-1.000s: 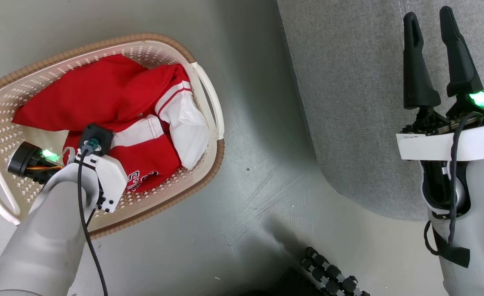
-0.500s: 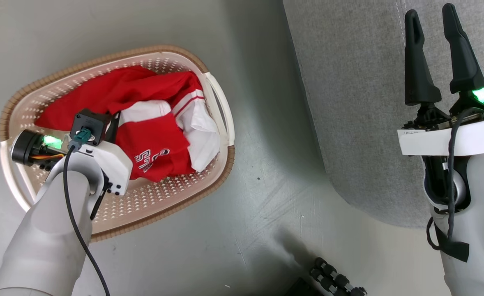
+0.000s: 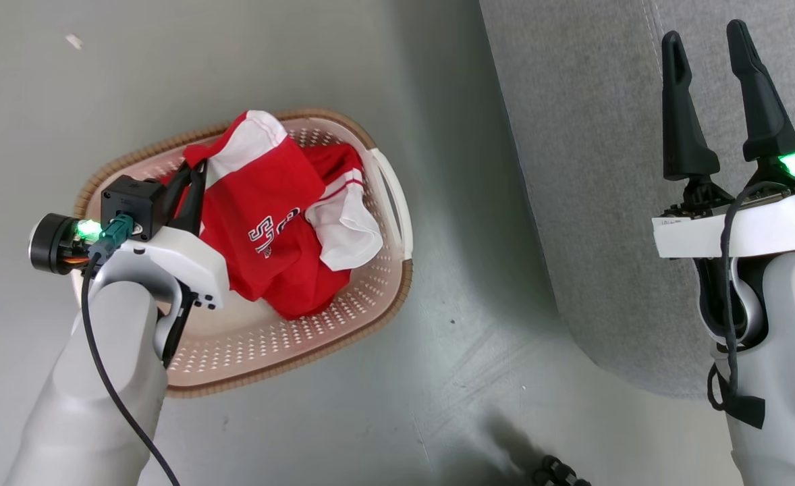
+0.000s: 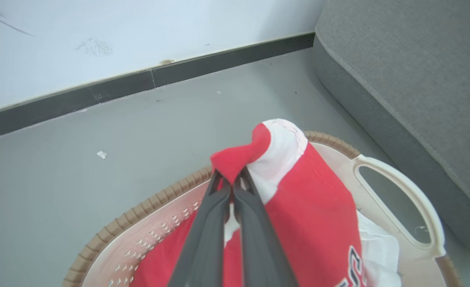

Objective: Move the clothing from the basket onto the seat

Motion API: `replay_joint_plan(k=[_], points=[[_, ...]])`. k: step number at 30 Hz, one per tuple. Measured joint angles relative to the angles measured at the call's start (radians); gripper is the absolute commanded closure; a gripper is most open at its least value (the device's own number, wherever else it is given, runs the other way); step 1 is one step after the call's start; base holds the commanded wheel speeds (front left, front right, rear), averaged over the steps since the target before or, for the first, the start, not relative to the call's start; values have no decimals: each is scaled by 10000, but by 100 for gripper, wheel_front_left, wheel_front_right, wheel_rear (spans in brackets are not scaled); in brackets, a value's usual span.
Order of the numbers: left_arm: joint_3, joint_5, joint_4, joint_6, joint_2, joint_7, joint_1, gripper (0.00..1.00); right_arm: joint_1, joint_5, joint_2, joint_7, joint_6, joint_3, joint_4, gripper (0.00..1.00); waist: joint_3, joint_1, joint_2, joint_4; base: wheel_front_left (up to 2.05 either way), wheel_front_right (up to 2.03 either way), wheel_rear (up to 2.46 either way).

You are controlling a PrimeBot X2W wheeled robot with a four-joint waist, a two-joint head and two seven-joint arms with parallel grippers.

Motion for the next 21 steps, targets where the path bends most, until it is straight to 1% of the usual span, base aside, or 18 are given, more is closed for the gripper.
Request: replay_joint_plan(k=[9, 21], points=[[433, -516, -1732, -36, -121, -77, 445, 100, 358, -535, -8, 0, 0, -165, 295, 0, -955, 0, 0, 480, 0, 0, 0], [573, -920, -3388, -268, -295, -105, 1130, 100, 1029, -1049, -15, 2, 0, -253, 652, 0, -2317, 0, 0, 1014, 0, 0, 0]])
